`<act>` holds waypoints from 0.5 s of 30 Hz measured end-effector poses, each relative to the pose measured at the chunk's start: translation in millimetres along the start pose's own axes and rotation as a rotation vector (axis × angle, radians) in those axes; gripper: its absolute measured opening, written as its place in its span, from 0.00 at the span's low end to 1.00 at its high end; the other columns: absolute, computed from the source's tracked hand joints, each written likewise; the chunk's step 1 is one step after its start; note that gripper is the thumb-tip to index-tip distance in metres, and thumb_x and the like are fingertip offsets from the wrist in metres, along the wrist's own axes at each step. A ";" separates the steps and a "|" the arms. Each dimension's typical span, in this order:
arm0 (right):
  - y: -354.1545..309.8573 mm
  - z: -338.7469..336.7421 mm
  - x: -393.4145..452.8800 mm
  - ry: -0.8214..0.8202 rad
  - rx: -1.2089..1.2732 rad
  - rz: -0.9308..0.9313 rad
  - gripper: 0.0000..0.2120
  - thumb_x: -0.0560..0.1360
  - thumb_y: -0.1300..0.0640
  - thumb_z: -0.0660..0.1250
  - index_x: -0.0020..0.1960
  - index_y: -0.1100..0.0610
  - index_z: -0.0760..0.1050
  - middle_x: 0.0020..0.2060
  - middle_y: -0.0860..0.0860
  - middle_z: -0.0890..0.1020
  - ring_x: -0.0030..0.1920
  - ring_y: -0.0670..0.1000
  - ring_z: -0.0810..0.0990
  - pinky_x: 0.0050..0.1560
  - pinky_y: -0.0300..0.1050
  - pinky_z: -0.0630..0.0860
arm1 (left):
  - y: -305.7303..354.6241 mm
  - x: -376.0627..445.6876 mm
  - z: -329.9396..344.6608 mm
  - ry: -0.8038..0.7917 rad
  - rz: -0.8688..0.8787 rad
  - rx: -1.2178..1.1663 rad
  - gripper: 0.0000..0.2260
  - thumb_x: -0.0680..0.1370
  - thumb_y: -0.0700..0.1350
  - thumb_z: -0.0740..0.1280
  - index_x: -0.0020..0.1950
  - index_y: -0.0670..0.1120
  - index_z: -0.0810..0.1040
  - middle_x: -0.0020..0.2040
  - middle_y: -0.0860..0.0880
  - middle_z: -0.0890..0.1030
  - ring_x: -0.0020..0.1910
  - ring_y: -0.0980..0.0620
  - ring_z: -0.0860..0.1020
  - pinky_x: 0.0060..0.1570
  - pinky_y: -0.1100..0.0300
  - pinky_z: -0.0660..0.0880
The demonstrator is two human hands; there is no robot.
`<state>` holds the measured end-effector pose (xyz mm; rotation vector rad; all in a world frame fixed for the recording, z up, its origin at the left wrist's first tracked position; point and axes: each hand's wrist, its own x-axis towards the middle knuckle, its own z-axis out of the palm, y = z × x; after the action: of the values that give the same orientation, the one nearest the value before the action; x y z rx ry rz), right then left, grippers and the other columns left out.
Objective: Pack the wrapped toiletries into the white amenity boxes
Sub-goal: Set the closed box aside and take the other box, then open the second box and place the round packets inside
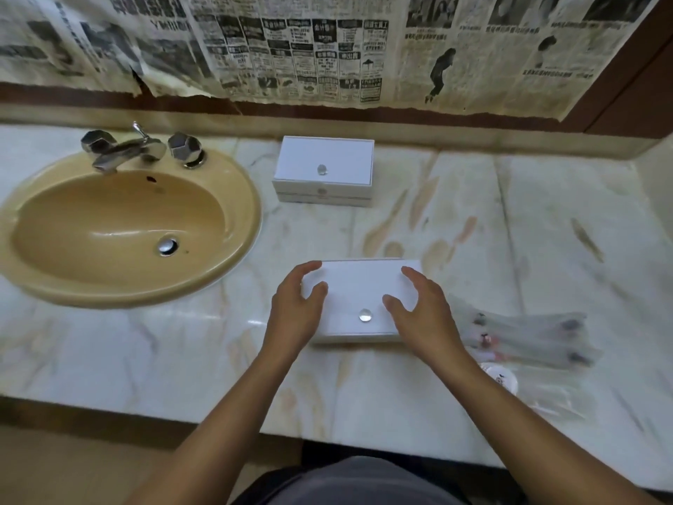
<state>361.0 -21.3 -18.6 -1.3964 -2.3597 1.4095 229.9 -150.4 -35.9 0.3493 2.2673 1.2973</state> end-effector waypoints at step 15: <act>2.4 15.4 -18.5 0.146 -0.444 -0.273 0.22 0.78 0.46 0.61 0.70 0.48 0.68 0.72 0.53 0.64 0.73 0.54 0.59 0.70 0.53 0.57 | -13.5 -0.8 -10.1 0.004 -0.007 0.025 0.16 0.79 0.44 0.63 0.66 0.57 0.71 0.58 0.59 0.73 0.57 0.54 0.75 0.50 0.60 0.70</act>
<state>366.4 -44.5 -22.5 -1.1372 -2.7369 0.7211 225.5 -165.1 -43.0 0.3474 2.2882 1.2679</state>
